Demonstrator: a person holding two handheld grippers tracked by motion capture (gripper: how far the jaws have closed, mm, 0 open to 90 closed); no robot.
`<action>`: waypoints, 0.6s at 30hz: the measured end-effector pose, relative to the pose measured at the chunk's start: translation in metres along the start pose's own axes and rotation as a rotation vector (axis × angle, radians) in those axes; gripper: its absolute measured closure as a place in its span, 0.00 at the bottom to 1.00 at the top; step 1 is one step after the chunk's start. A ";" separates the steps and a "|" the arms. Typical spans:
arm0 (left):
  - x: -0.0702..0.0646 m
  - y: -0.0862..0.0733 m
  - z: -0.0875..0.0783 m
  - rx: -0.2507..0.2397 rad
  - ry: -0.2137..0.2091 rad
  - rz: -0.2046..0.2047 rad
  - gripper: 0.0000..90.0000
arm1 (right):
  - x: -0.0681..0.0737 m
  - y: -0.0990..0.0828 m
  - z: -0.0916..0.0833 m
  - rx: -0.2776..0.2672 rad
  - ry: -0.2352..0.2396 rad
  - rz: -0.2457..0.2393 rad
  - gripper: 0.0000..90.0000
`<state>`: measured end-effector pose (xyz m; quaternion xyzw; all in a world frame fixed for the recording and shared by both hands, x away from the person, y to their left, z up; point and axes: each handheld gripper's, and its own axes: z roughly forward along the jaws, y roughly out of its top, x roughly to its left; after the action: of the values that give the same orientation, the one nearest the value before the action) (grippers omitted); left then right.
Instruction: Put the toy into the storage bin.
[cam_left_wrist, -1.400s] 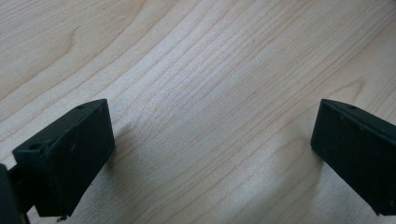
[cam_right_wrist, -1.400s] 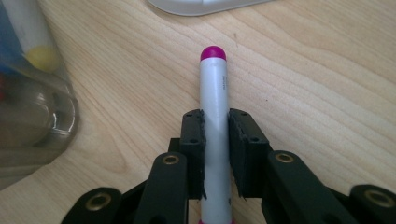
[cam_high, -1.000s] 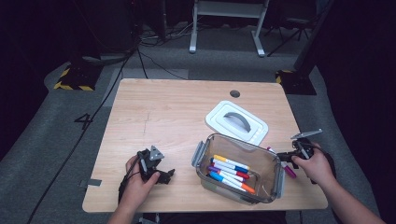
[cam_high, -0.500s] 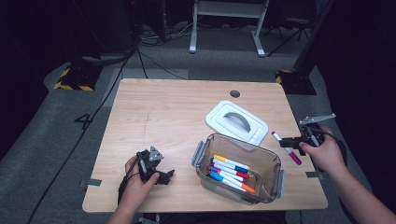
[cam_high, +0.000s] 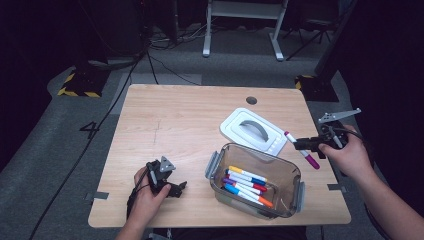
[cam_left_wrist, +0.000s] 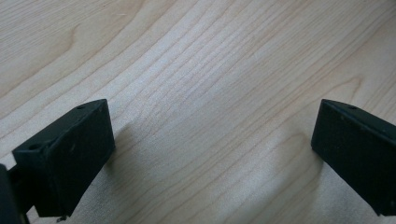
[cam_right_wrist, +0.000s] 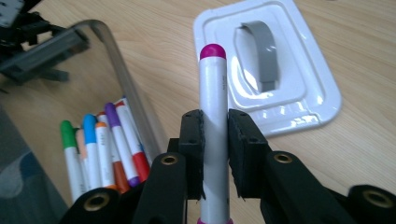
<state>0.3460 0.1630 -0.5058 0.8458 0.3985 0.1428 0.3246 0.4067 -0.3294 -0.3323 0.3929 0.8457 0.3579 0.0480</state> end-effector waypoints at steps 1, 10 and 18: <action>0.000 0.000 0.000 0.000 0.002 0.000 0.00 | 0.004 0.002 0.000 0.001 0.012 -0.006 0.85; 0.000 -0.002 -0.002 0.002 0.015 -0.003 0.00 | 0.040 0.017 0.009 0.024 0.106 -0.082 0.86; 0.000 -0.002 -0.002 0.001 0.015 -0.003 0.00 | 0.069 0.026 0.019 0.041 0.177 -0.146 0.86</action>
<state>0.3438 0.1643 -0.5054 0.8444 0.4022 0.1484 0.3212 0.3822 -0.2588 -0.3162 0.2981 0.8802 0.3692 -0.0088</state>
